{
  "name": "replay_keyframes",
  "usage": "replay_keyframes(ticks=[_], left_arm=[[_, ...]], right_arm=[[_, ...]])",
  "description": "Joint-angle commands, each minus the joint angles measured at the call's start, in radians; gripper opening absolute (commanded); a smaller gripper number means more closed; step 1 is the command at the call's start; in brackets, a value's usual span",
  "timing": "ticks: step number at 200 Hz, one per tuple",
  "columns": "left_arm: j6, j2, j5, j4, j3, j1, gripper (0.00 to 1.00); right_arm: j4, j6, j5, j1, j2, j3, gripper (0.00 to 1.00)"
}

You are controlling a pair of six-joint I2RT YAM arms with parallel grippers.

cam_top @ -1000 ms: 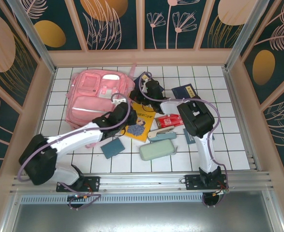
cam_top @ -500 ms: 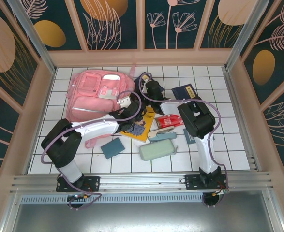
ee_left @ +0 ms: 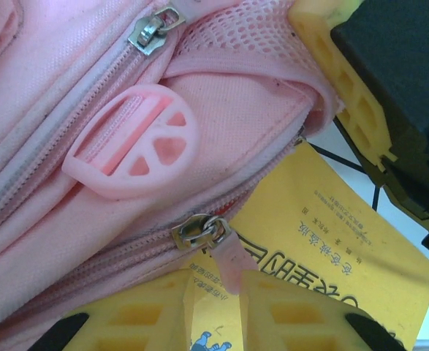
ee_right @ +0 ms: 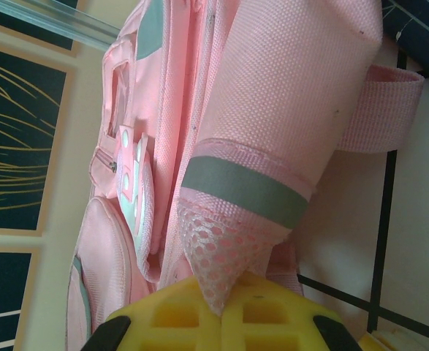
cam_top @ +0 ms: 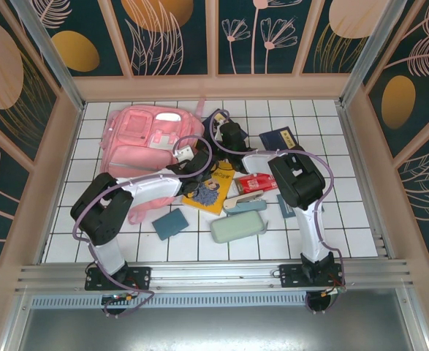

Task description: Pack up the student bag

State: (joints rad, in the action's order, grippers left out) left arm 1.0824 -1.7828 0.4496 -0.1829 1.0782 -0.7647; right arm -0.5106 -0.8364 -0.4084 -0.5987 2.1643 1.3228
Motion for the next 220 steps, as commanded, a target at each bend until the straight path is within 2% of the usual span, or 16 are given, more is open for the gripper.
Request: replay_keyframes(ticks=[1, 31, 78, 111, 124, 134, 151, 201, 220], left_arm=[[-0.007, -0.025, 0.015, 0.008, 0.034, 0.017, 0.24], [-0.021, -0.053, 0.003, 0.011, 0.054, 0.024, 0.3], [-0.027, -0.093, -0.001, 0.016, 0.09, 0.034, 0.32], [-0.022, -0.112, 0.024, -0.011, 0.106, 0.036, 0.27], [-0.019, -0.115, 0.031, -0.011, 0.099, 0.038, 0.17], [-0.017, -0.117, 0.035, -0.009, 0.096, 0.043, 0.16], [-0.019, -0.122, 0.038, -0.01, 0.094, 0.048, 0.07], [-0.022, -0.098, 0.026, -0.008, 0.069, 0.048, 0.0], [-0.021, -0.063, 0.023, 0.001, 0.035, 0.048, 0.0]], right_arm=[[-0.045, 0.016, -0.007, -0.012, -0.055, 0.005, 0.0], [-0.039, 0.014, -0.007, -0.013, -0.052, 0.01, 0.0], [-0.039, 0.015, -0.009, -0.016, -0.052, 0.011, 0.0], [-0.036, 0.015, -0.007, -0.016, -0.055, 0.009, 0.0], [-0.038, 0.013, -0.008, -0.016, -0.056, 0.009, 0.0], [-0.04, 0.013, -0.009, -0.018, -0.056, 0.009, 0.0], [-0.04, 0.013, -0.009, -0.018, -0.057, 0.01, 0.0], [-0.032, 0.02, -0.003, -0.016, -0.052, 0.012, 0.0], [-0.029, 0.022, -0.001, -0.01, -0.05, 0.013, 0.0]])
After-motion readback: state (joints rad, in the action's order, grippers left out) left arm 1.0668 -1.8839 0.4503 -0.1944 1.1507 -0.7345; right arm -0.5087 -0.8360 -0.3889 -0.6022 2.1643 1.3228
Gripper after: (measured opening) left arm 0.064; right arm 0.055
